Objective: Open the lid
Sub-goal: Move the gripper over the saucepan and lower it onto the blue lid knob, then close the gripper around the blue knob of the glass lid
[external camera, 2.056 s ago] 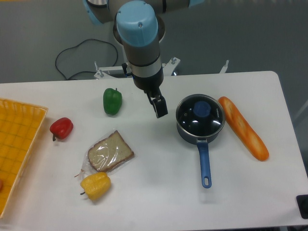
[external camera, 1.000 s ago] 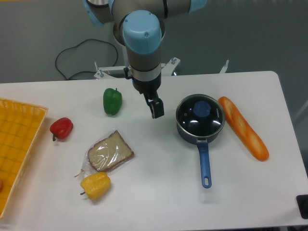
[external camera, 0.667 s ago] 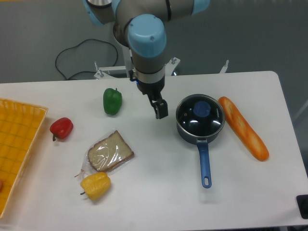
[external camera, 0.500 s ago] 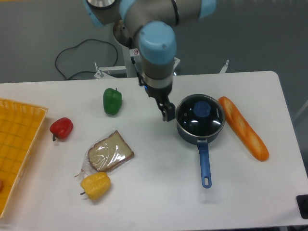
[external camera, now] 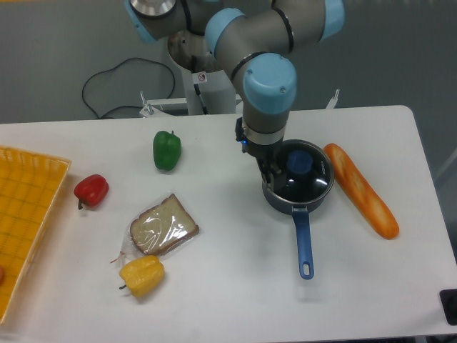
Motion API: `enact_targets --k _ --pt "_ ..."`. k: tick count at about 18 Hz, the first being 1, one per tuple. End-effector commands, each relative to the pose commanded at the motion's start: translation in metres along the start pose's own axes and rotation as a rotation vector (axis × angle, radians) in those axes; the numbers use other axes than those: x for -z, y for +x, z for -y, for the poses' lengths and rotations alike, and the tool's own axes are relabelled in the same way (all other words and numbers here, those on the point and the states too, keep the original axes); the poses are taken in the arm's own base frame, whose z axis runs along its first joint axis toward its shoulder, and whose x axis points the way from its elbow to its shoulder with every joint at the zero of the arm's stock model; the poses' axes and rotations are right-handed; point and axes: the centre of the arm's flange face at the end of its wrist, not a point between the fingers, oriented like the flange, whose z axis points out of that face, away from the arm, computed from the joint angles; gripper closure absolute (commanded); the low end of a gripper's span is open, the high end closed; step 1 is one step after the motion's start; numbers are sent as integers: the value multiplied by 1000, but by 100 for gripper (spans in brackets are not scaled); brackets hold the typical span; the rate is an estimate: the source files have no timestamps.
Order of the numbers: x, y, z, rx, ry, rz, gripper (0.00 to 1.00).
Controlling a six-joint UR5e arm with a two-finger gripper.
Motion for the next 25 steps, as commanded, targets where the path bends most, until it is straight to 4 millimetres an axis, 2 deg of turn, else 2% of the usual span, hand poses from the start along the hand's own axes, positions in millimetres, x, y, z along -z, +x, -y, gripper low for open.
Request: enact_targets --k 4,11,17,25 --pt "-7 -1 -26 -140 7 -14 0" --pt "-18 -1 -30 -177 -17 -7 0" --pt "-38 -4 -51 -169 -15 -7 0" --pt "-36 -7 -66 -249 -50 37 0"
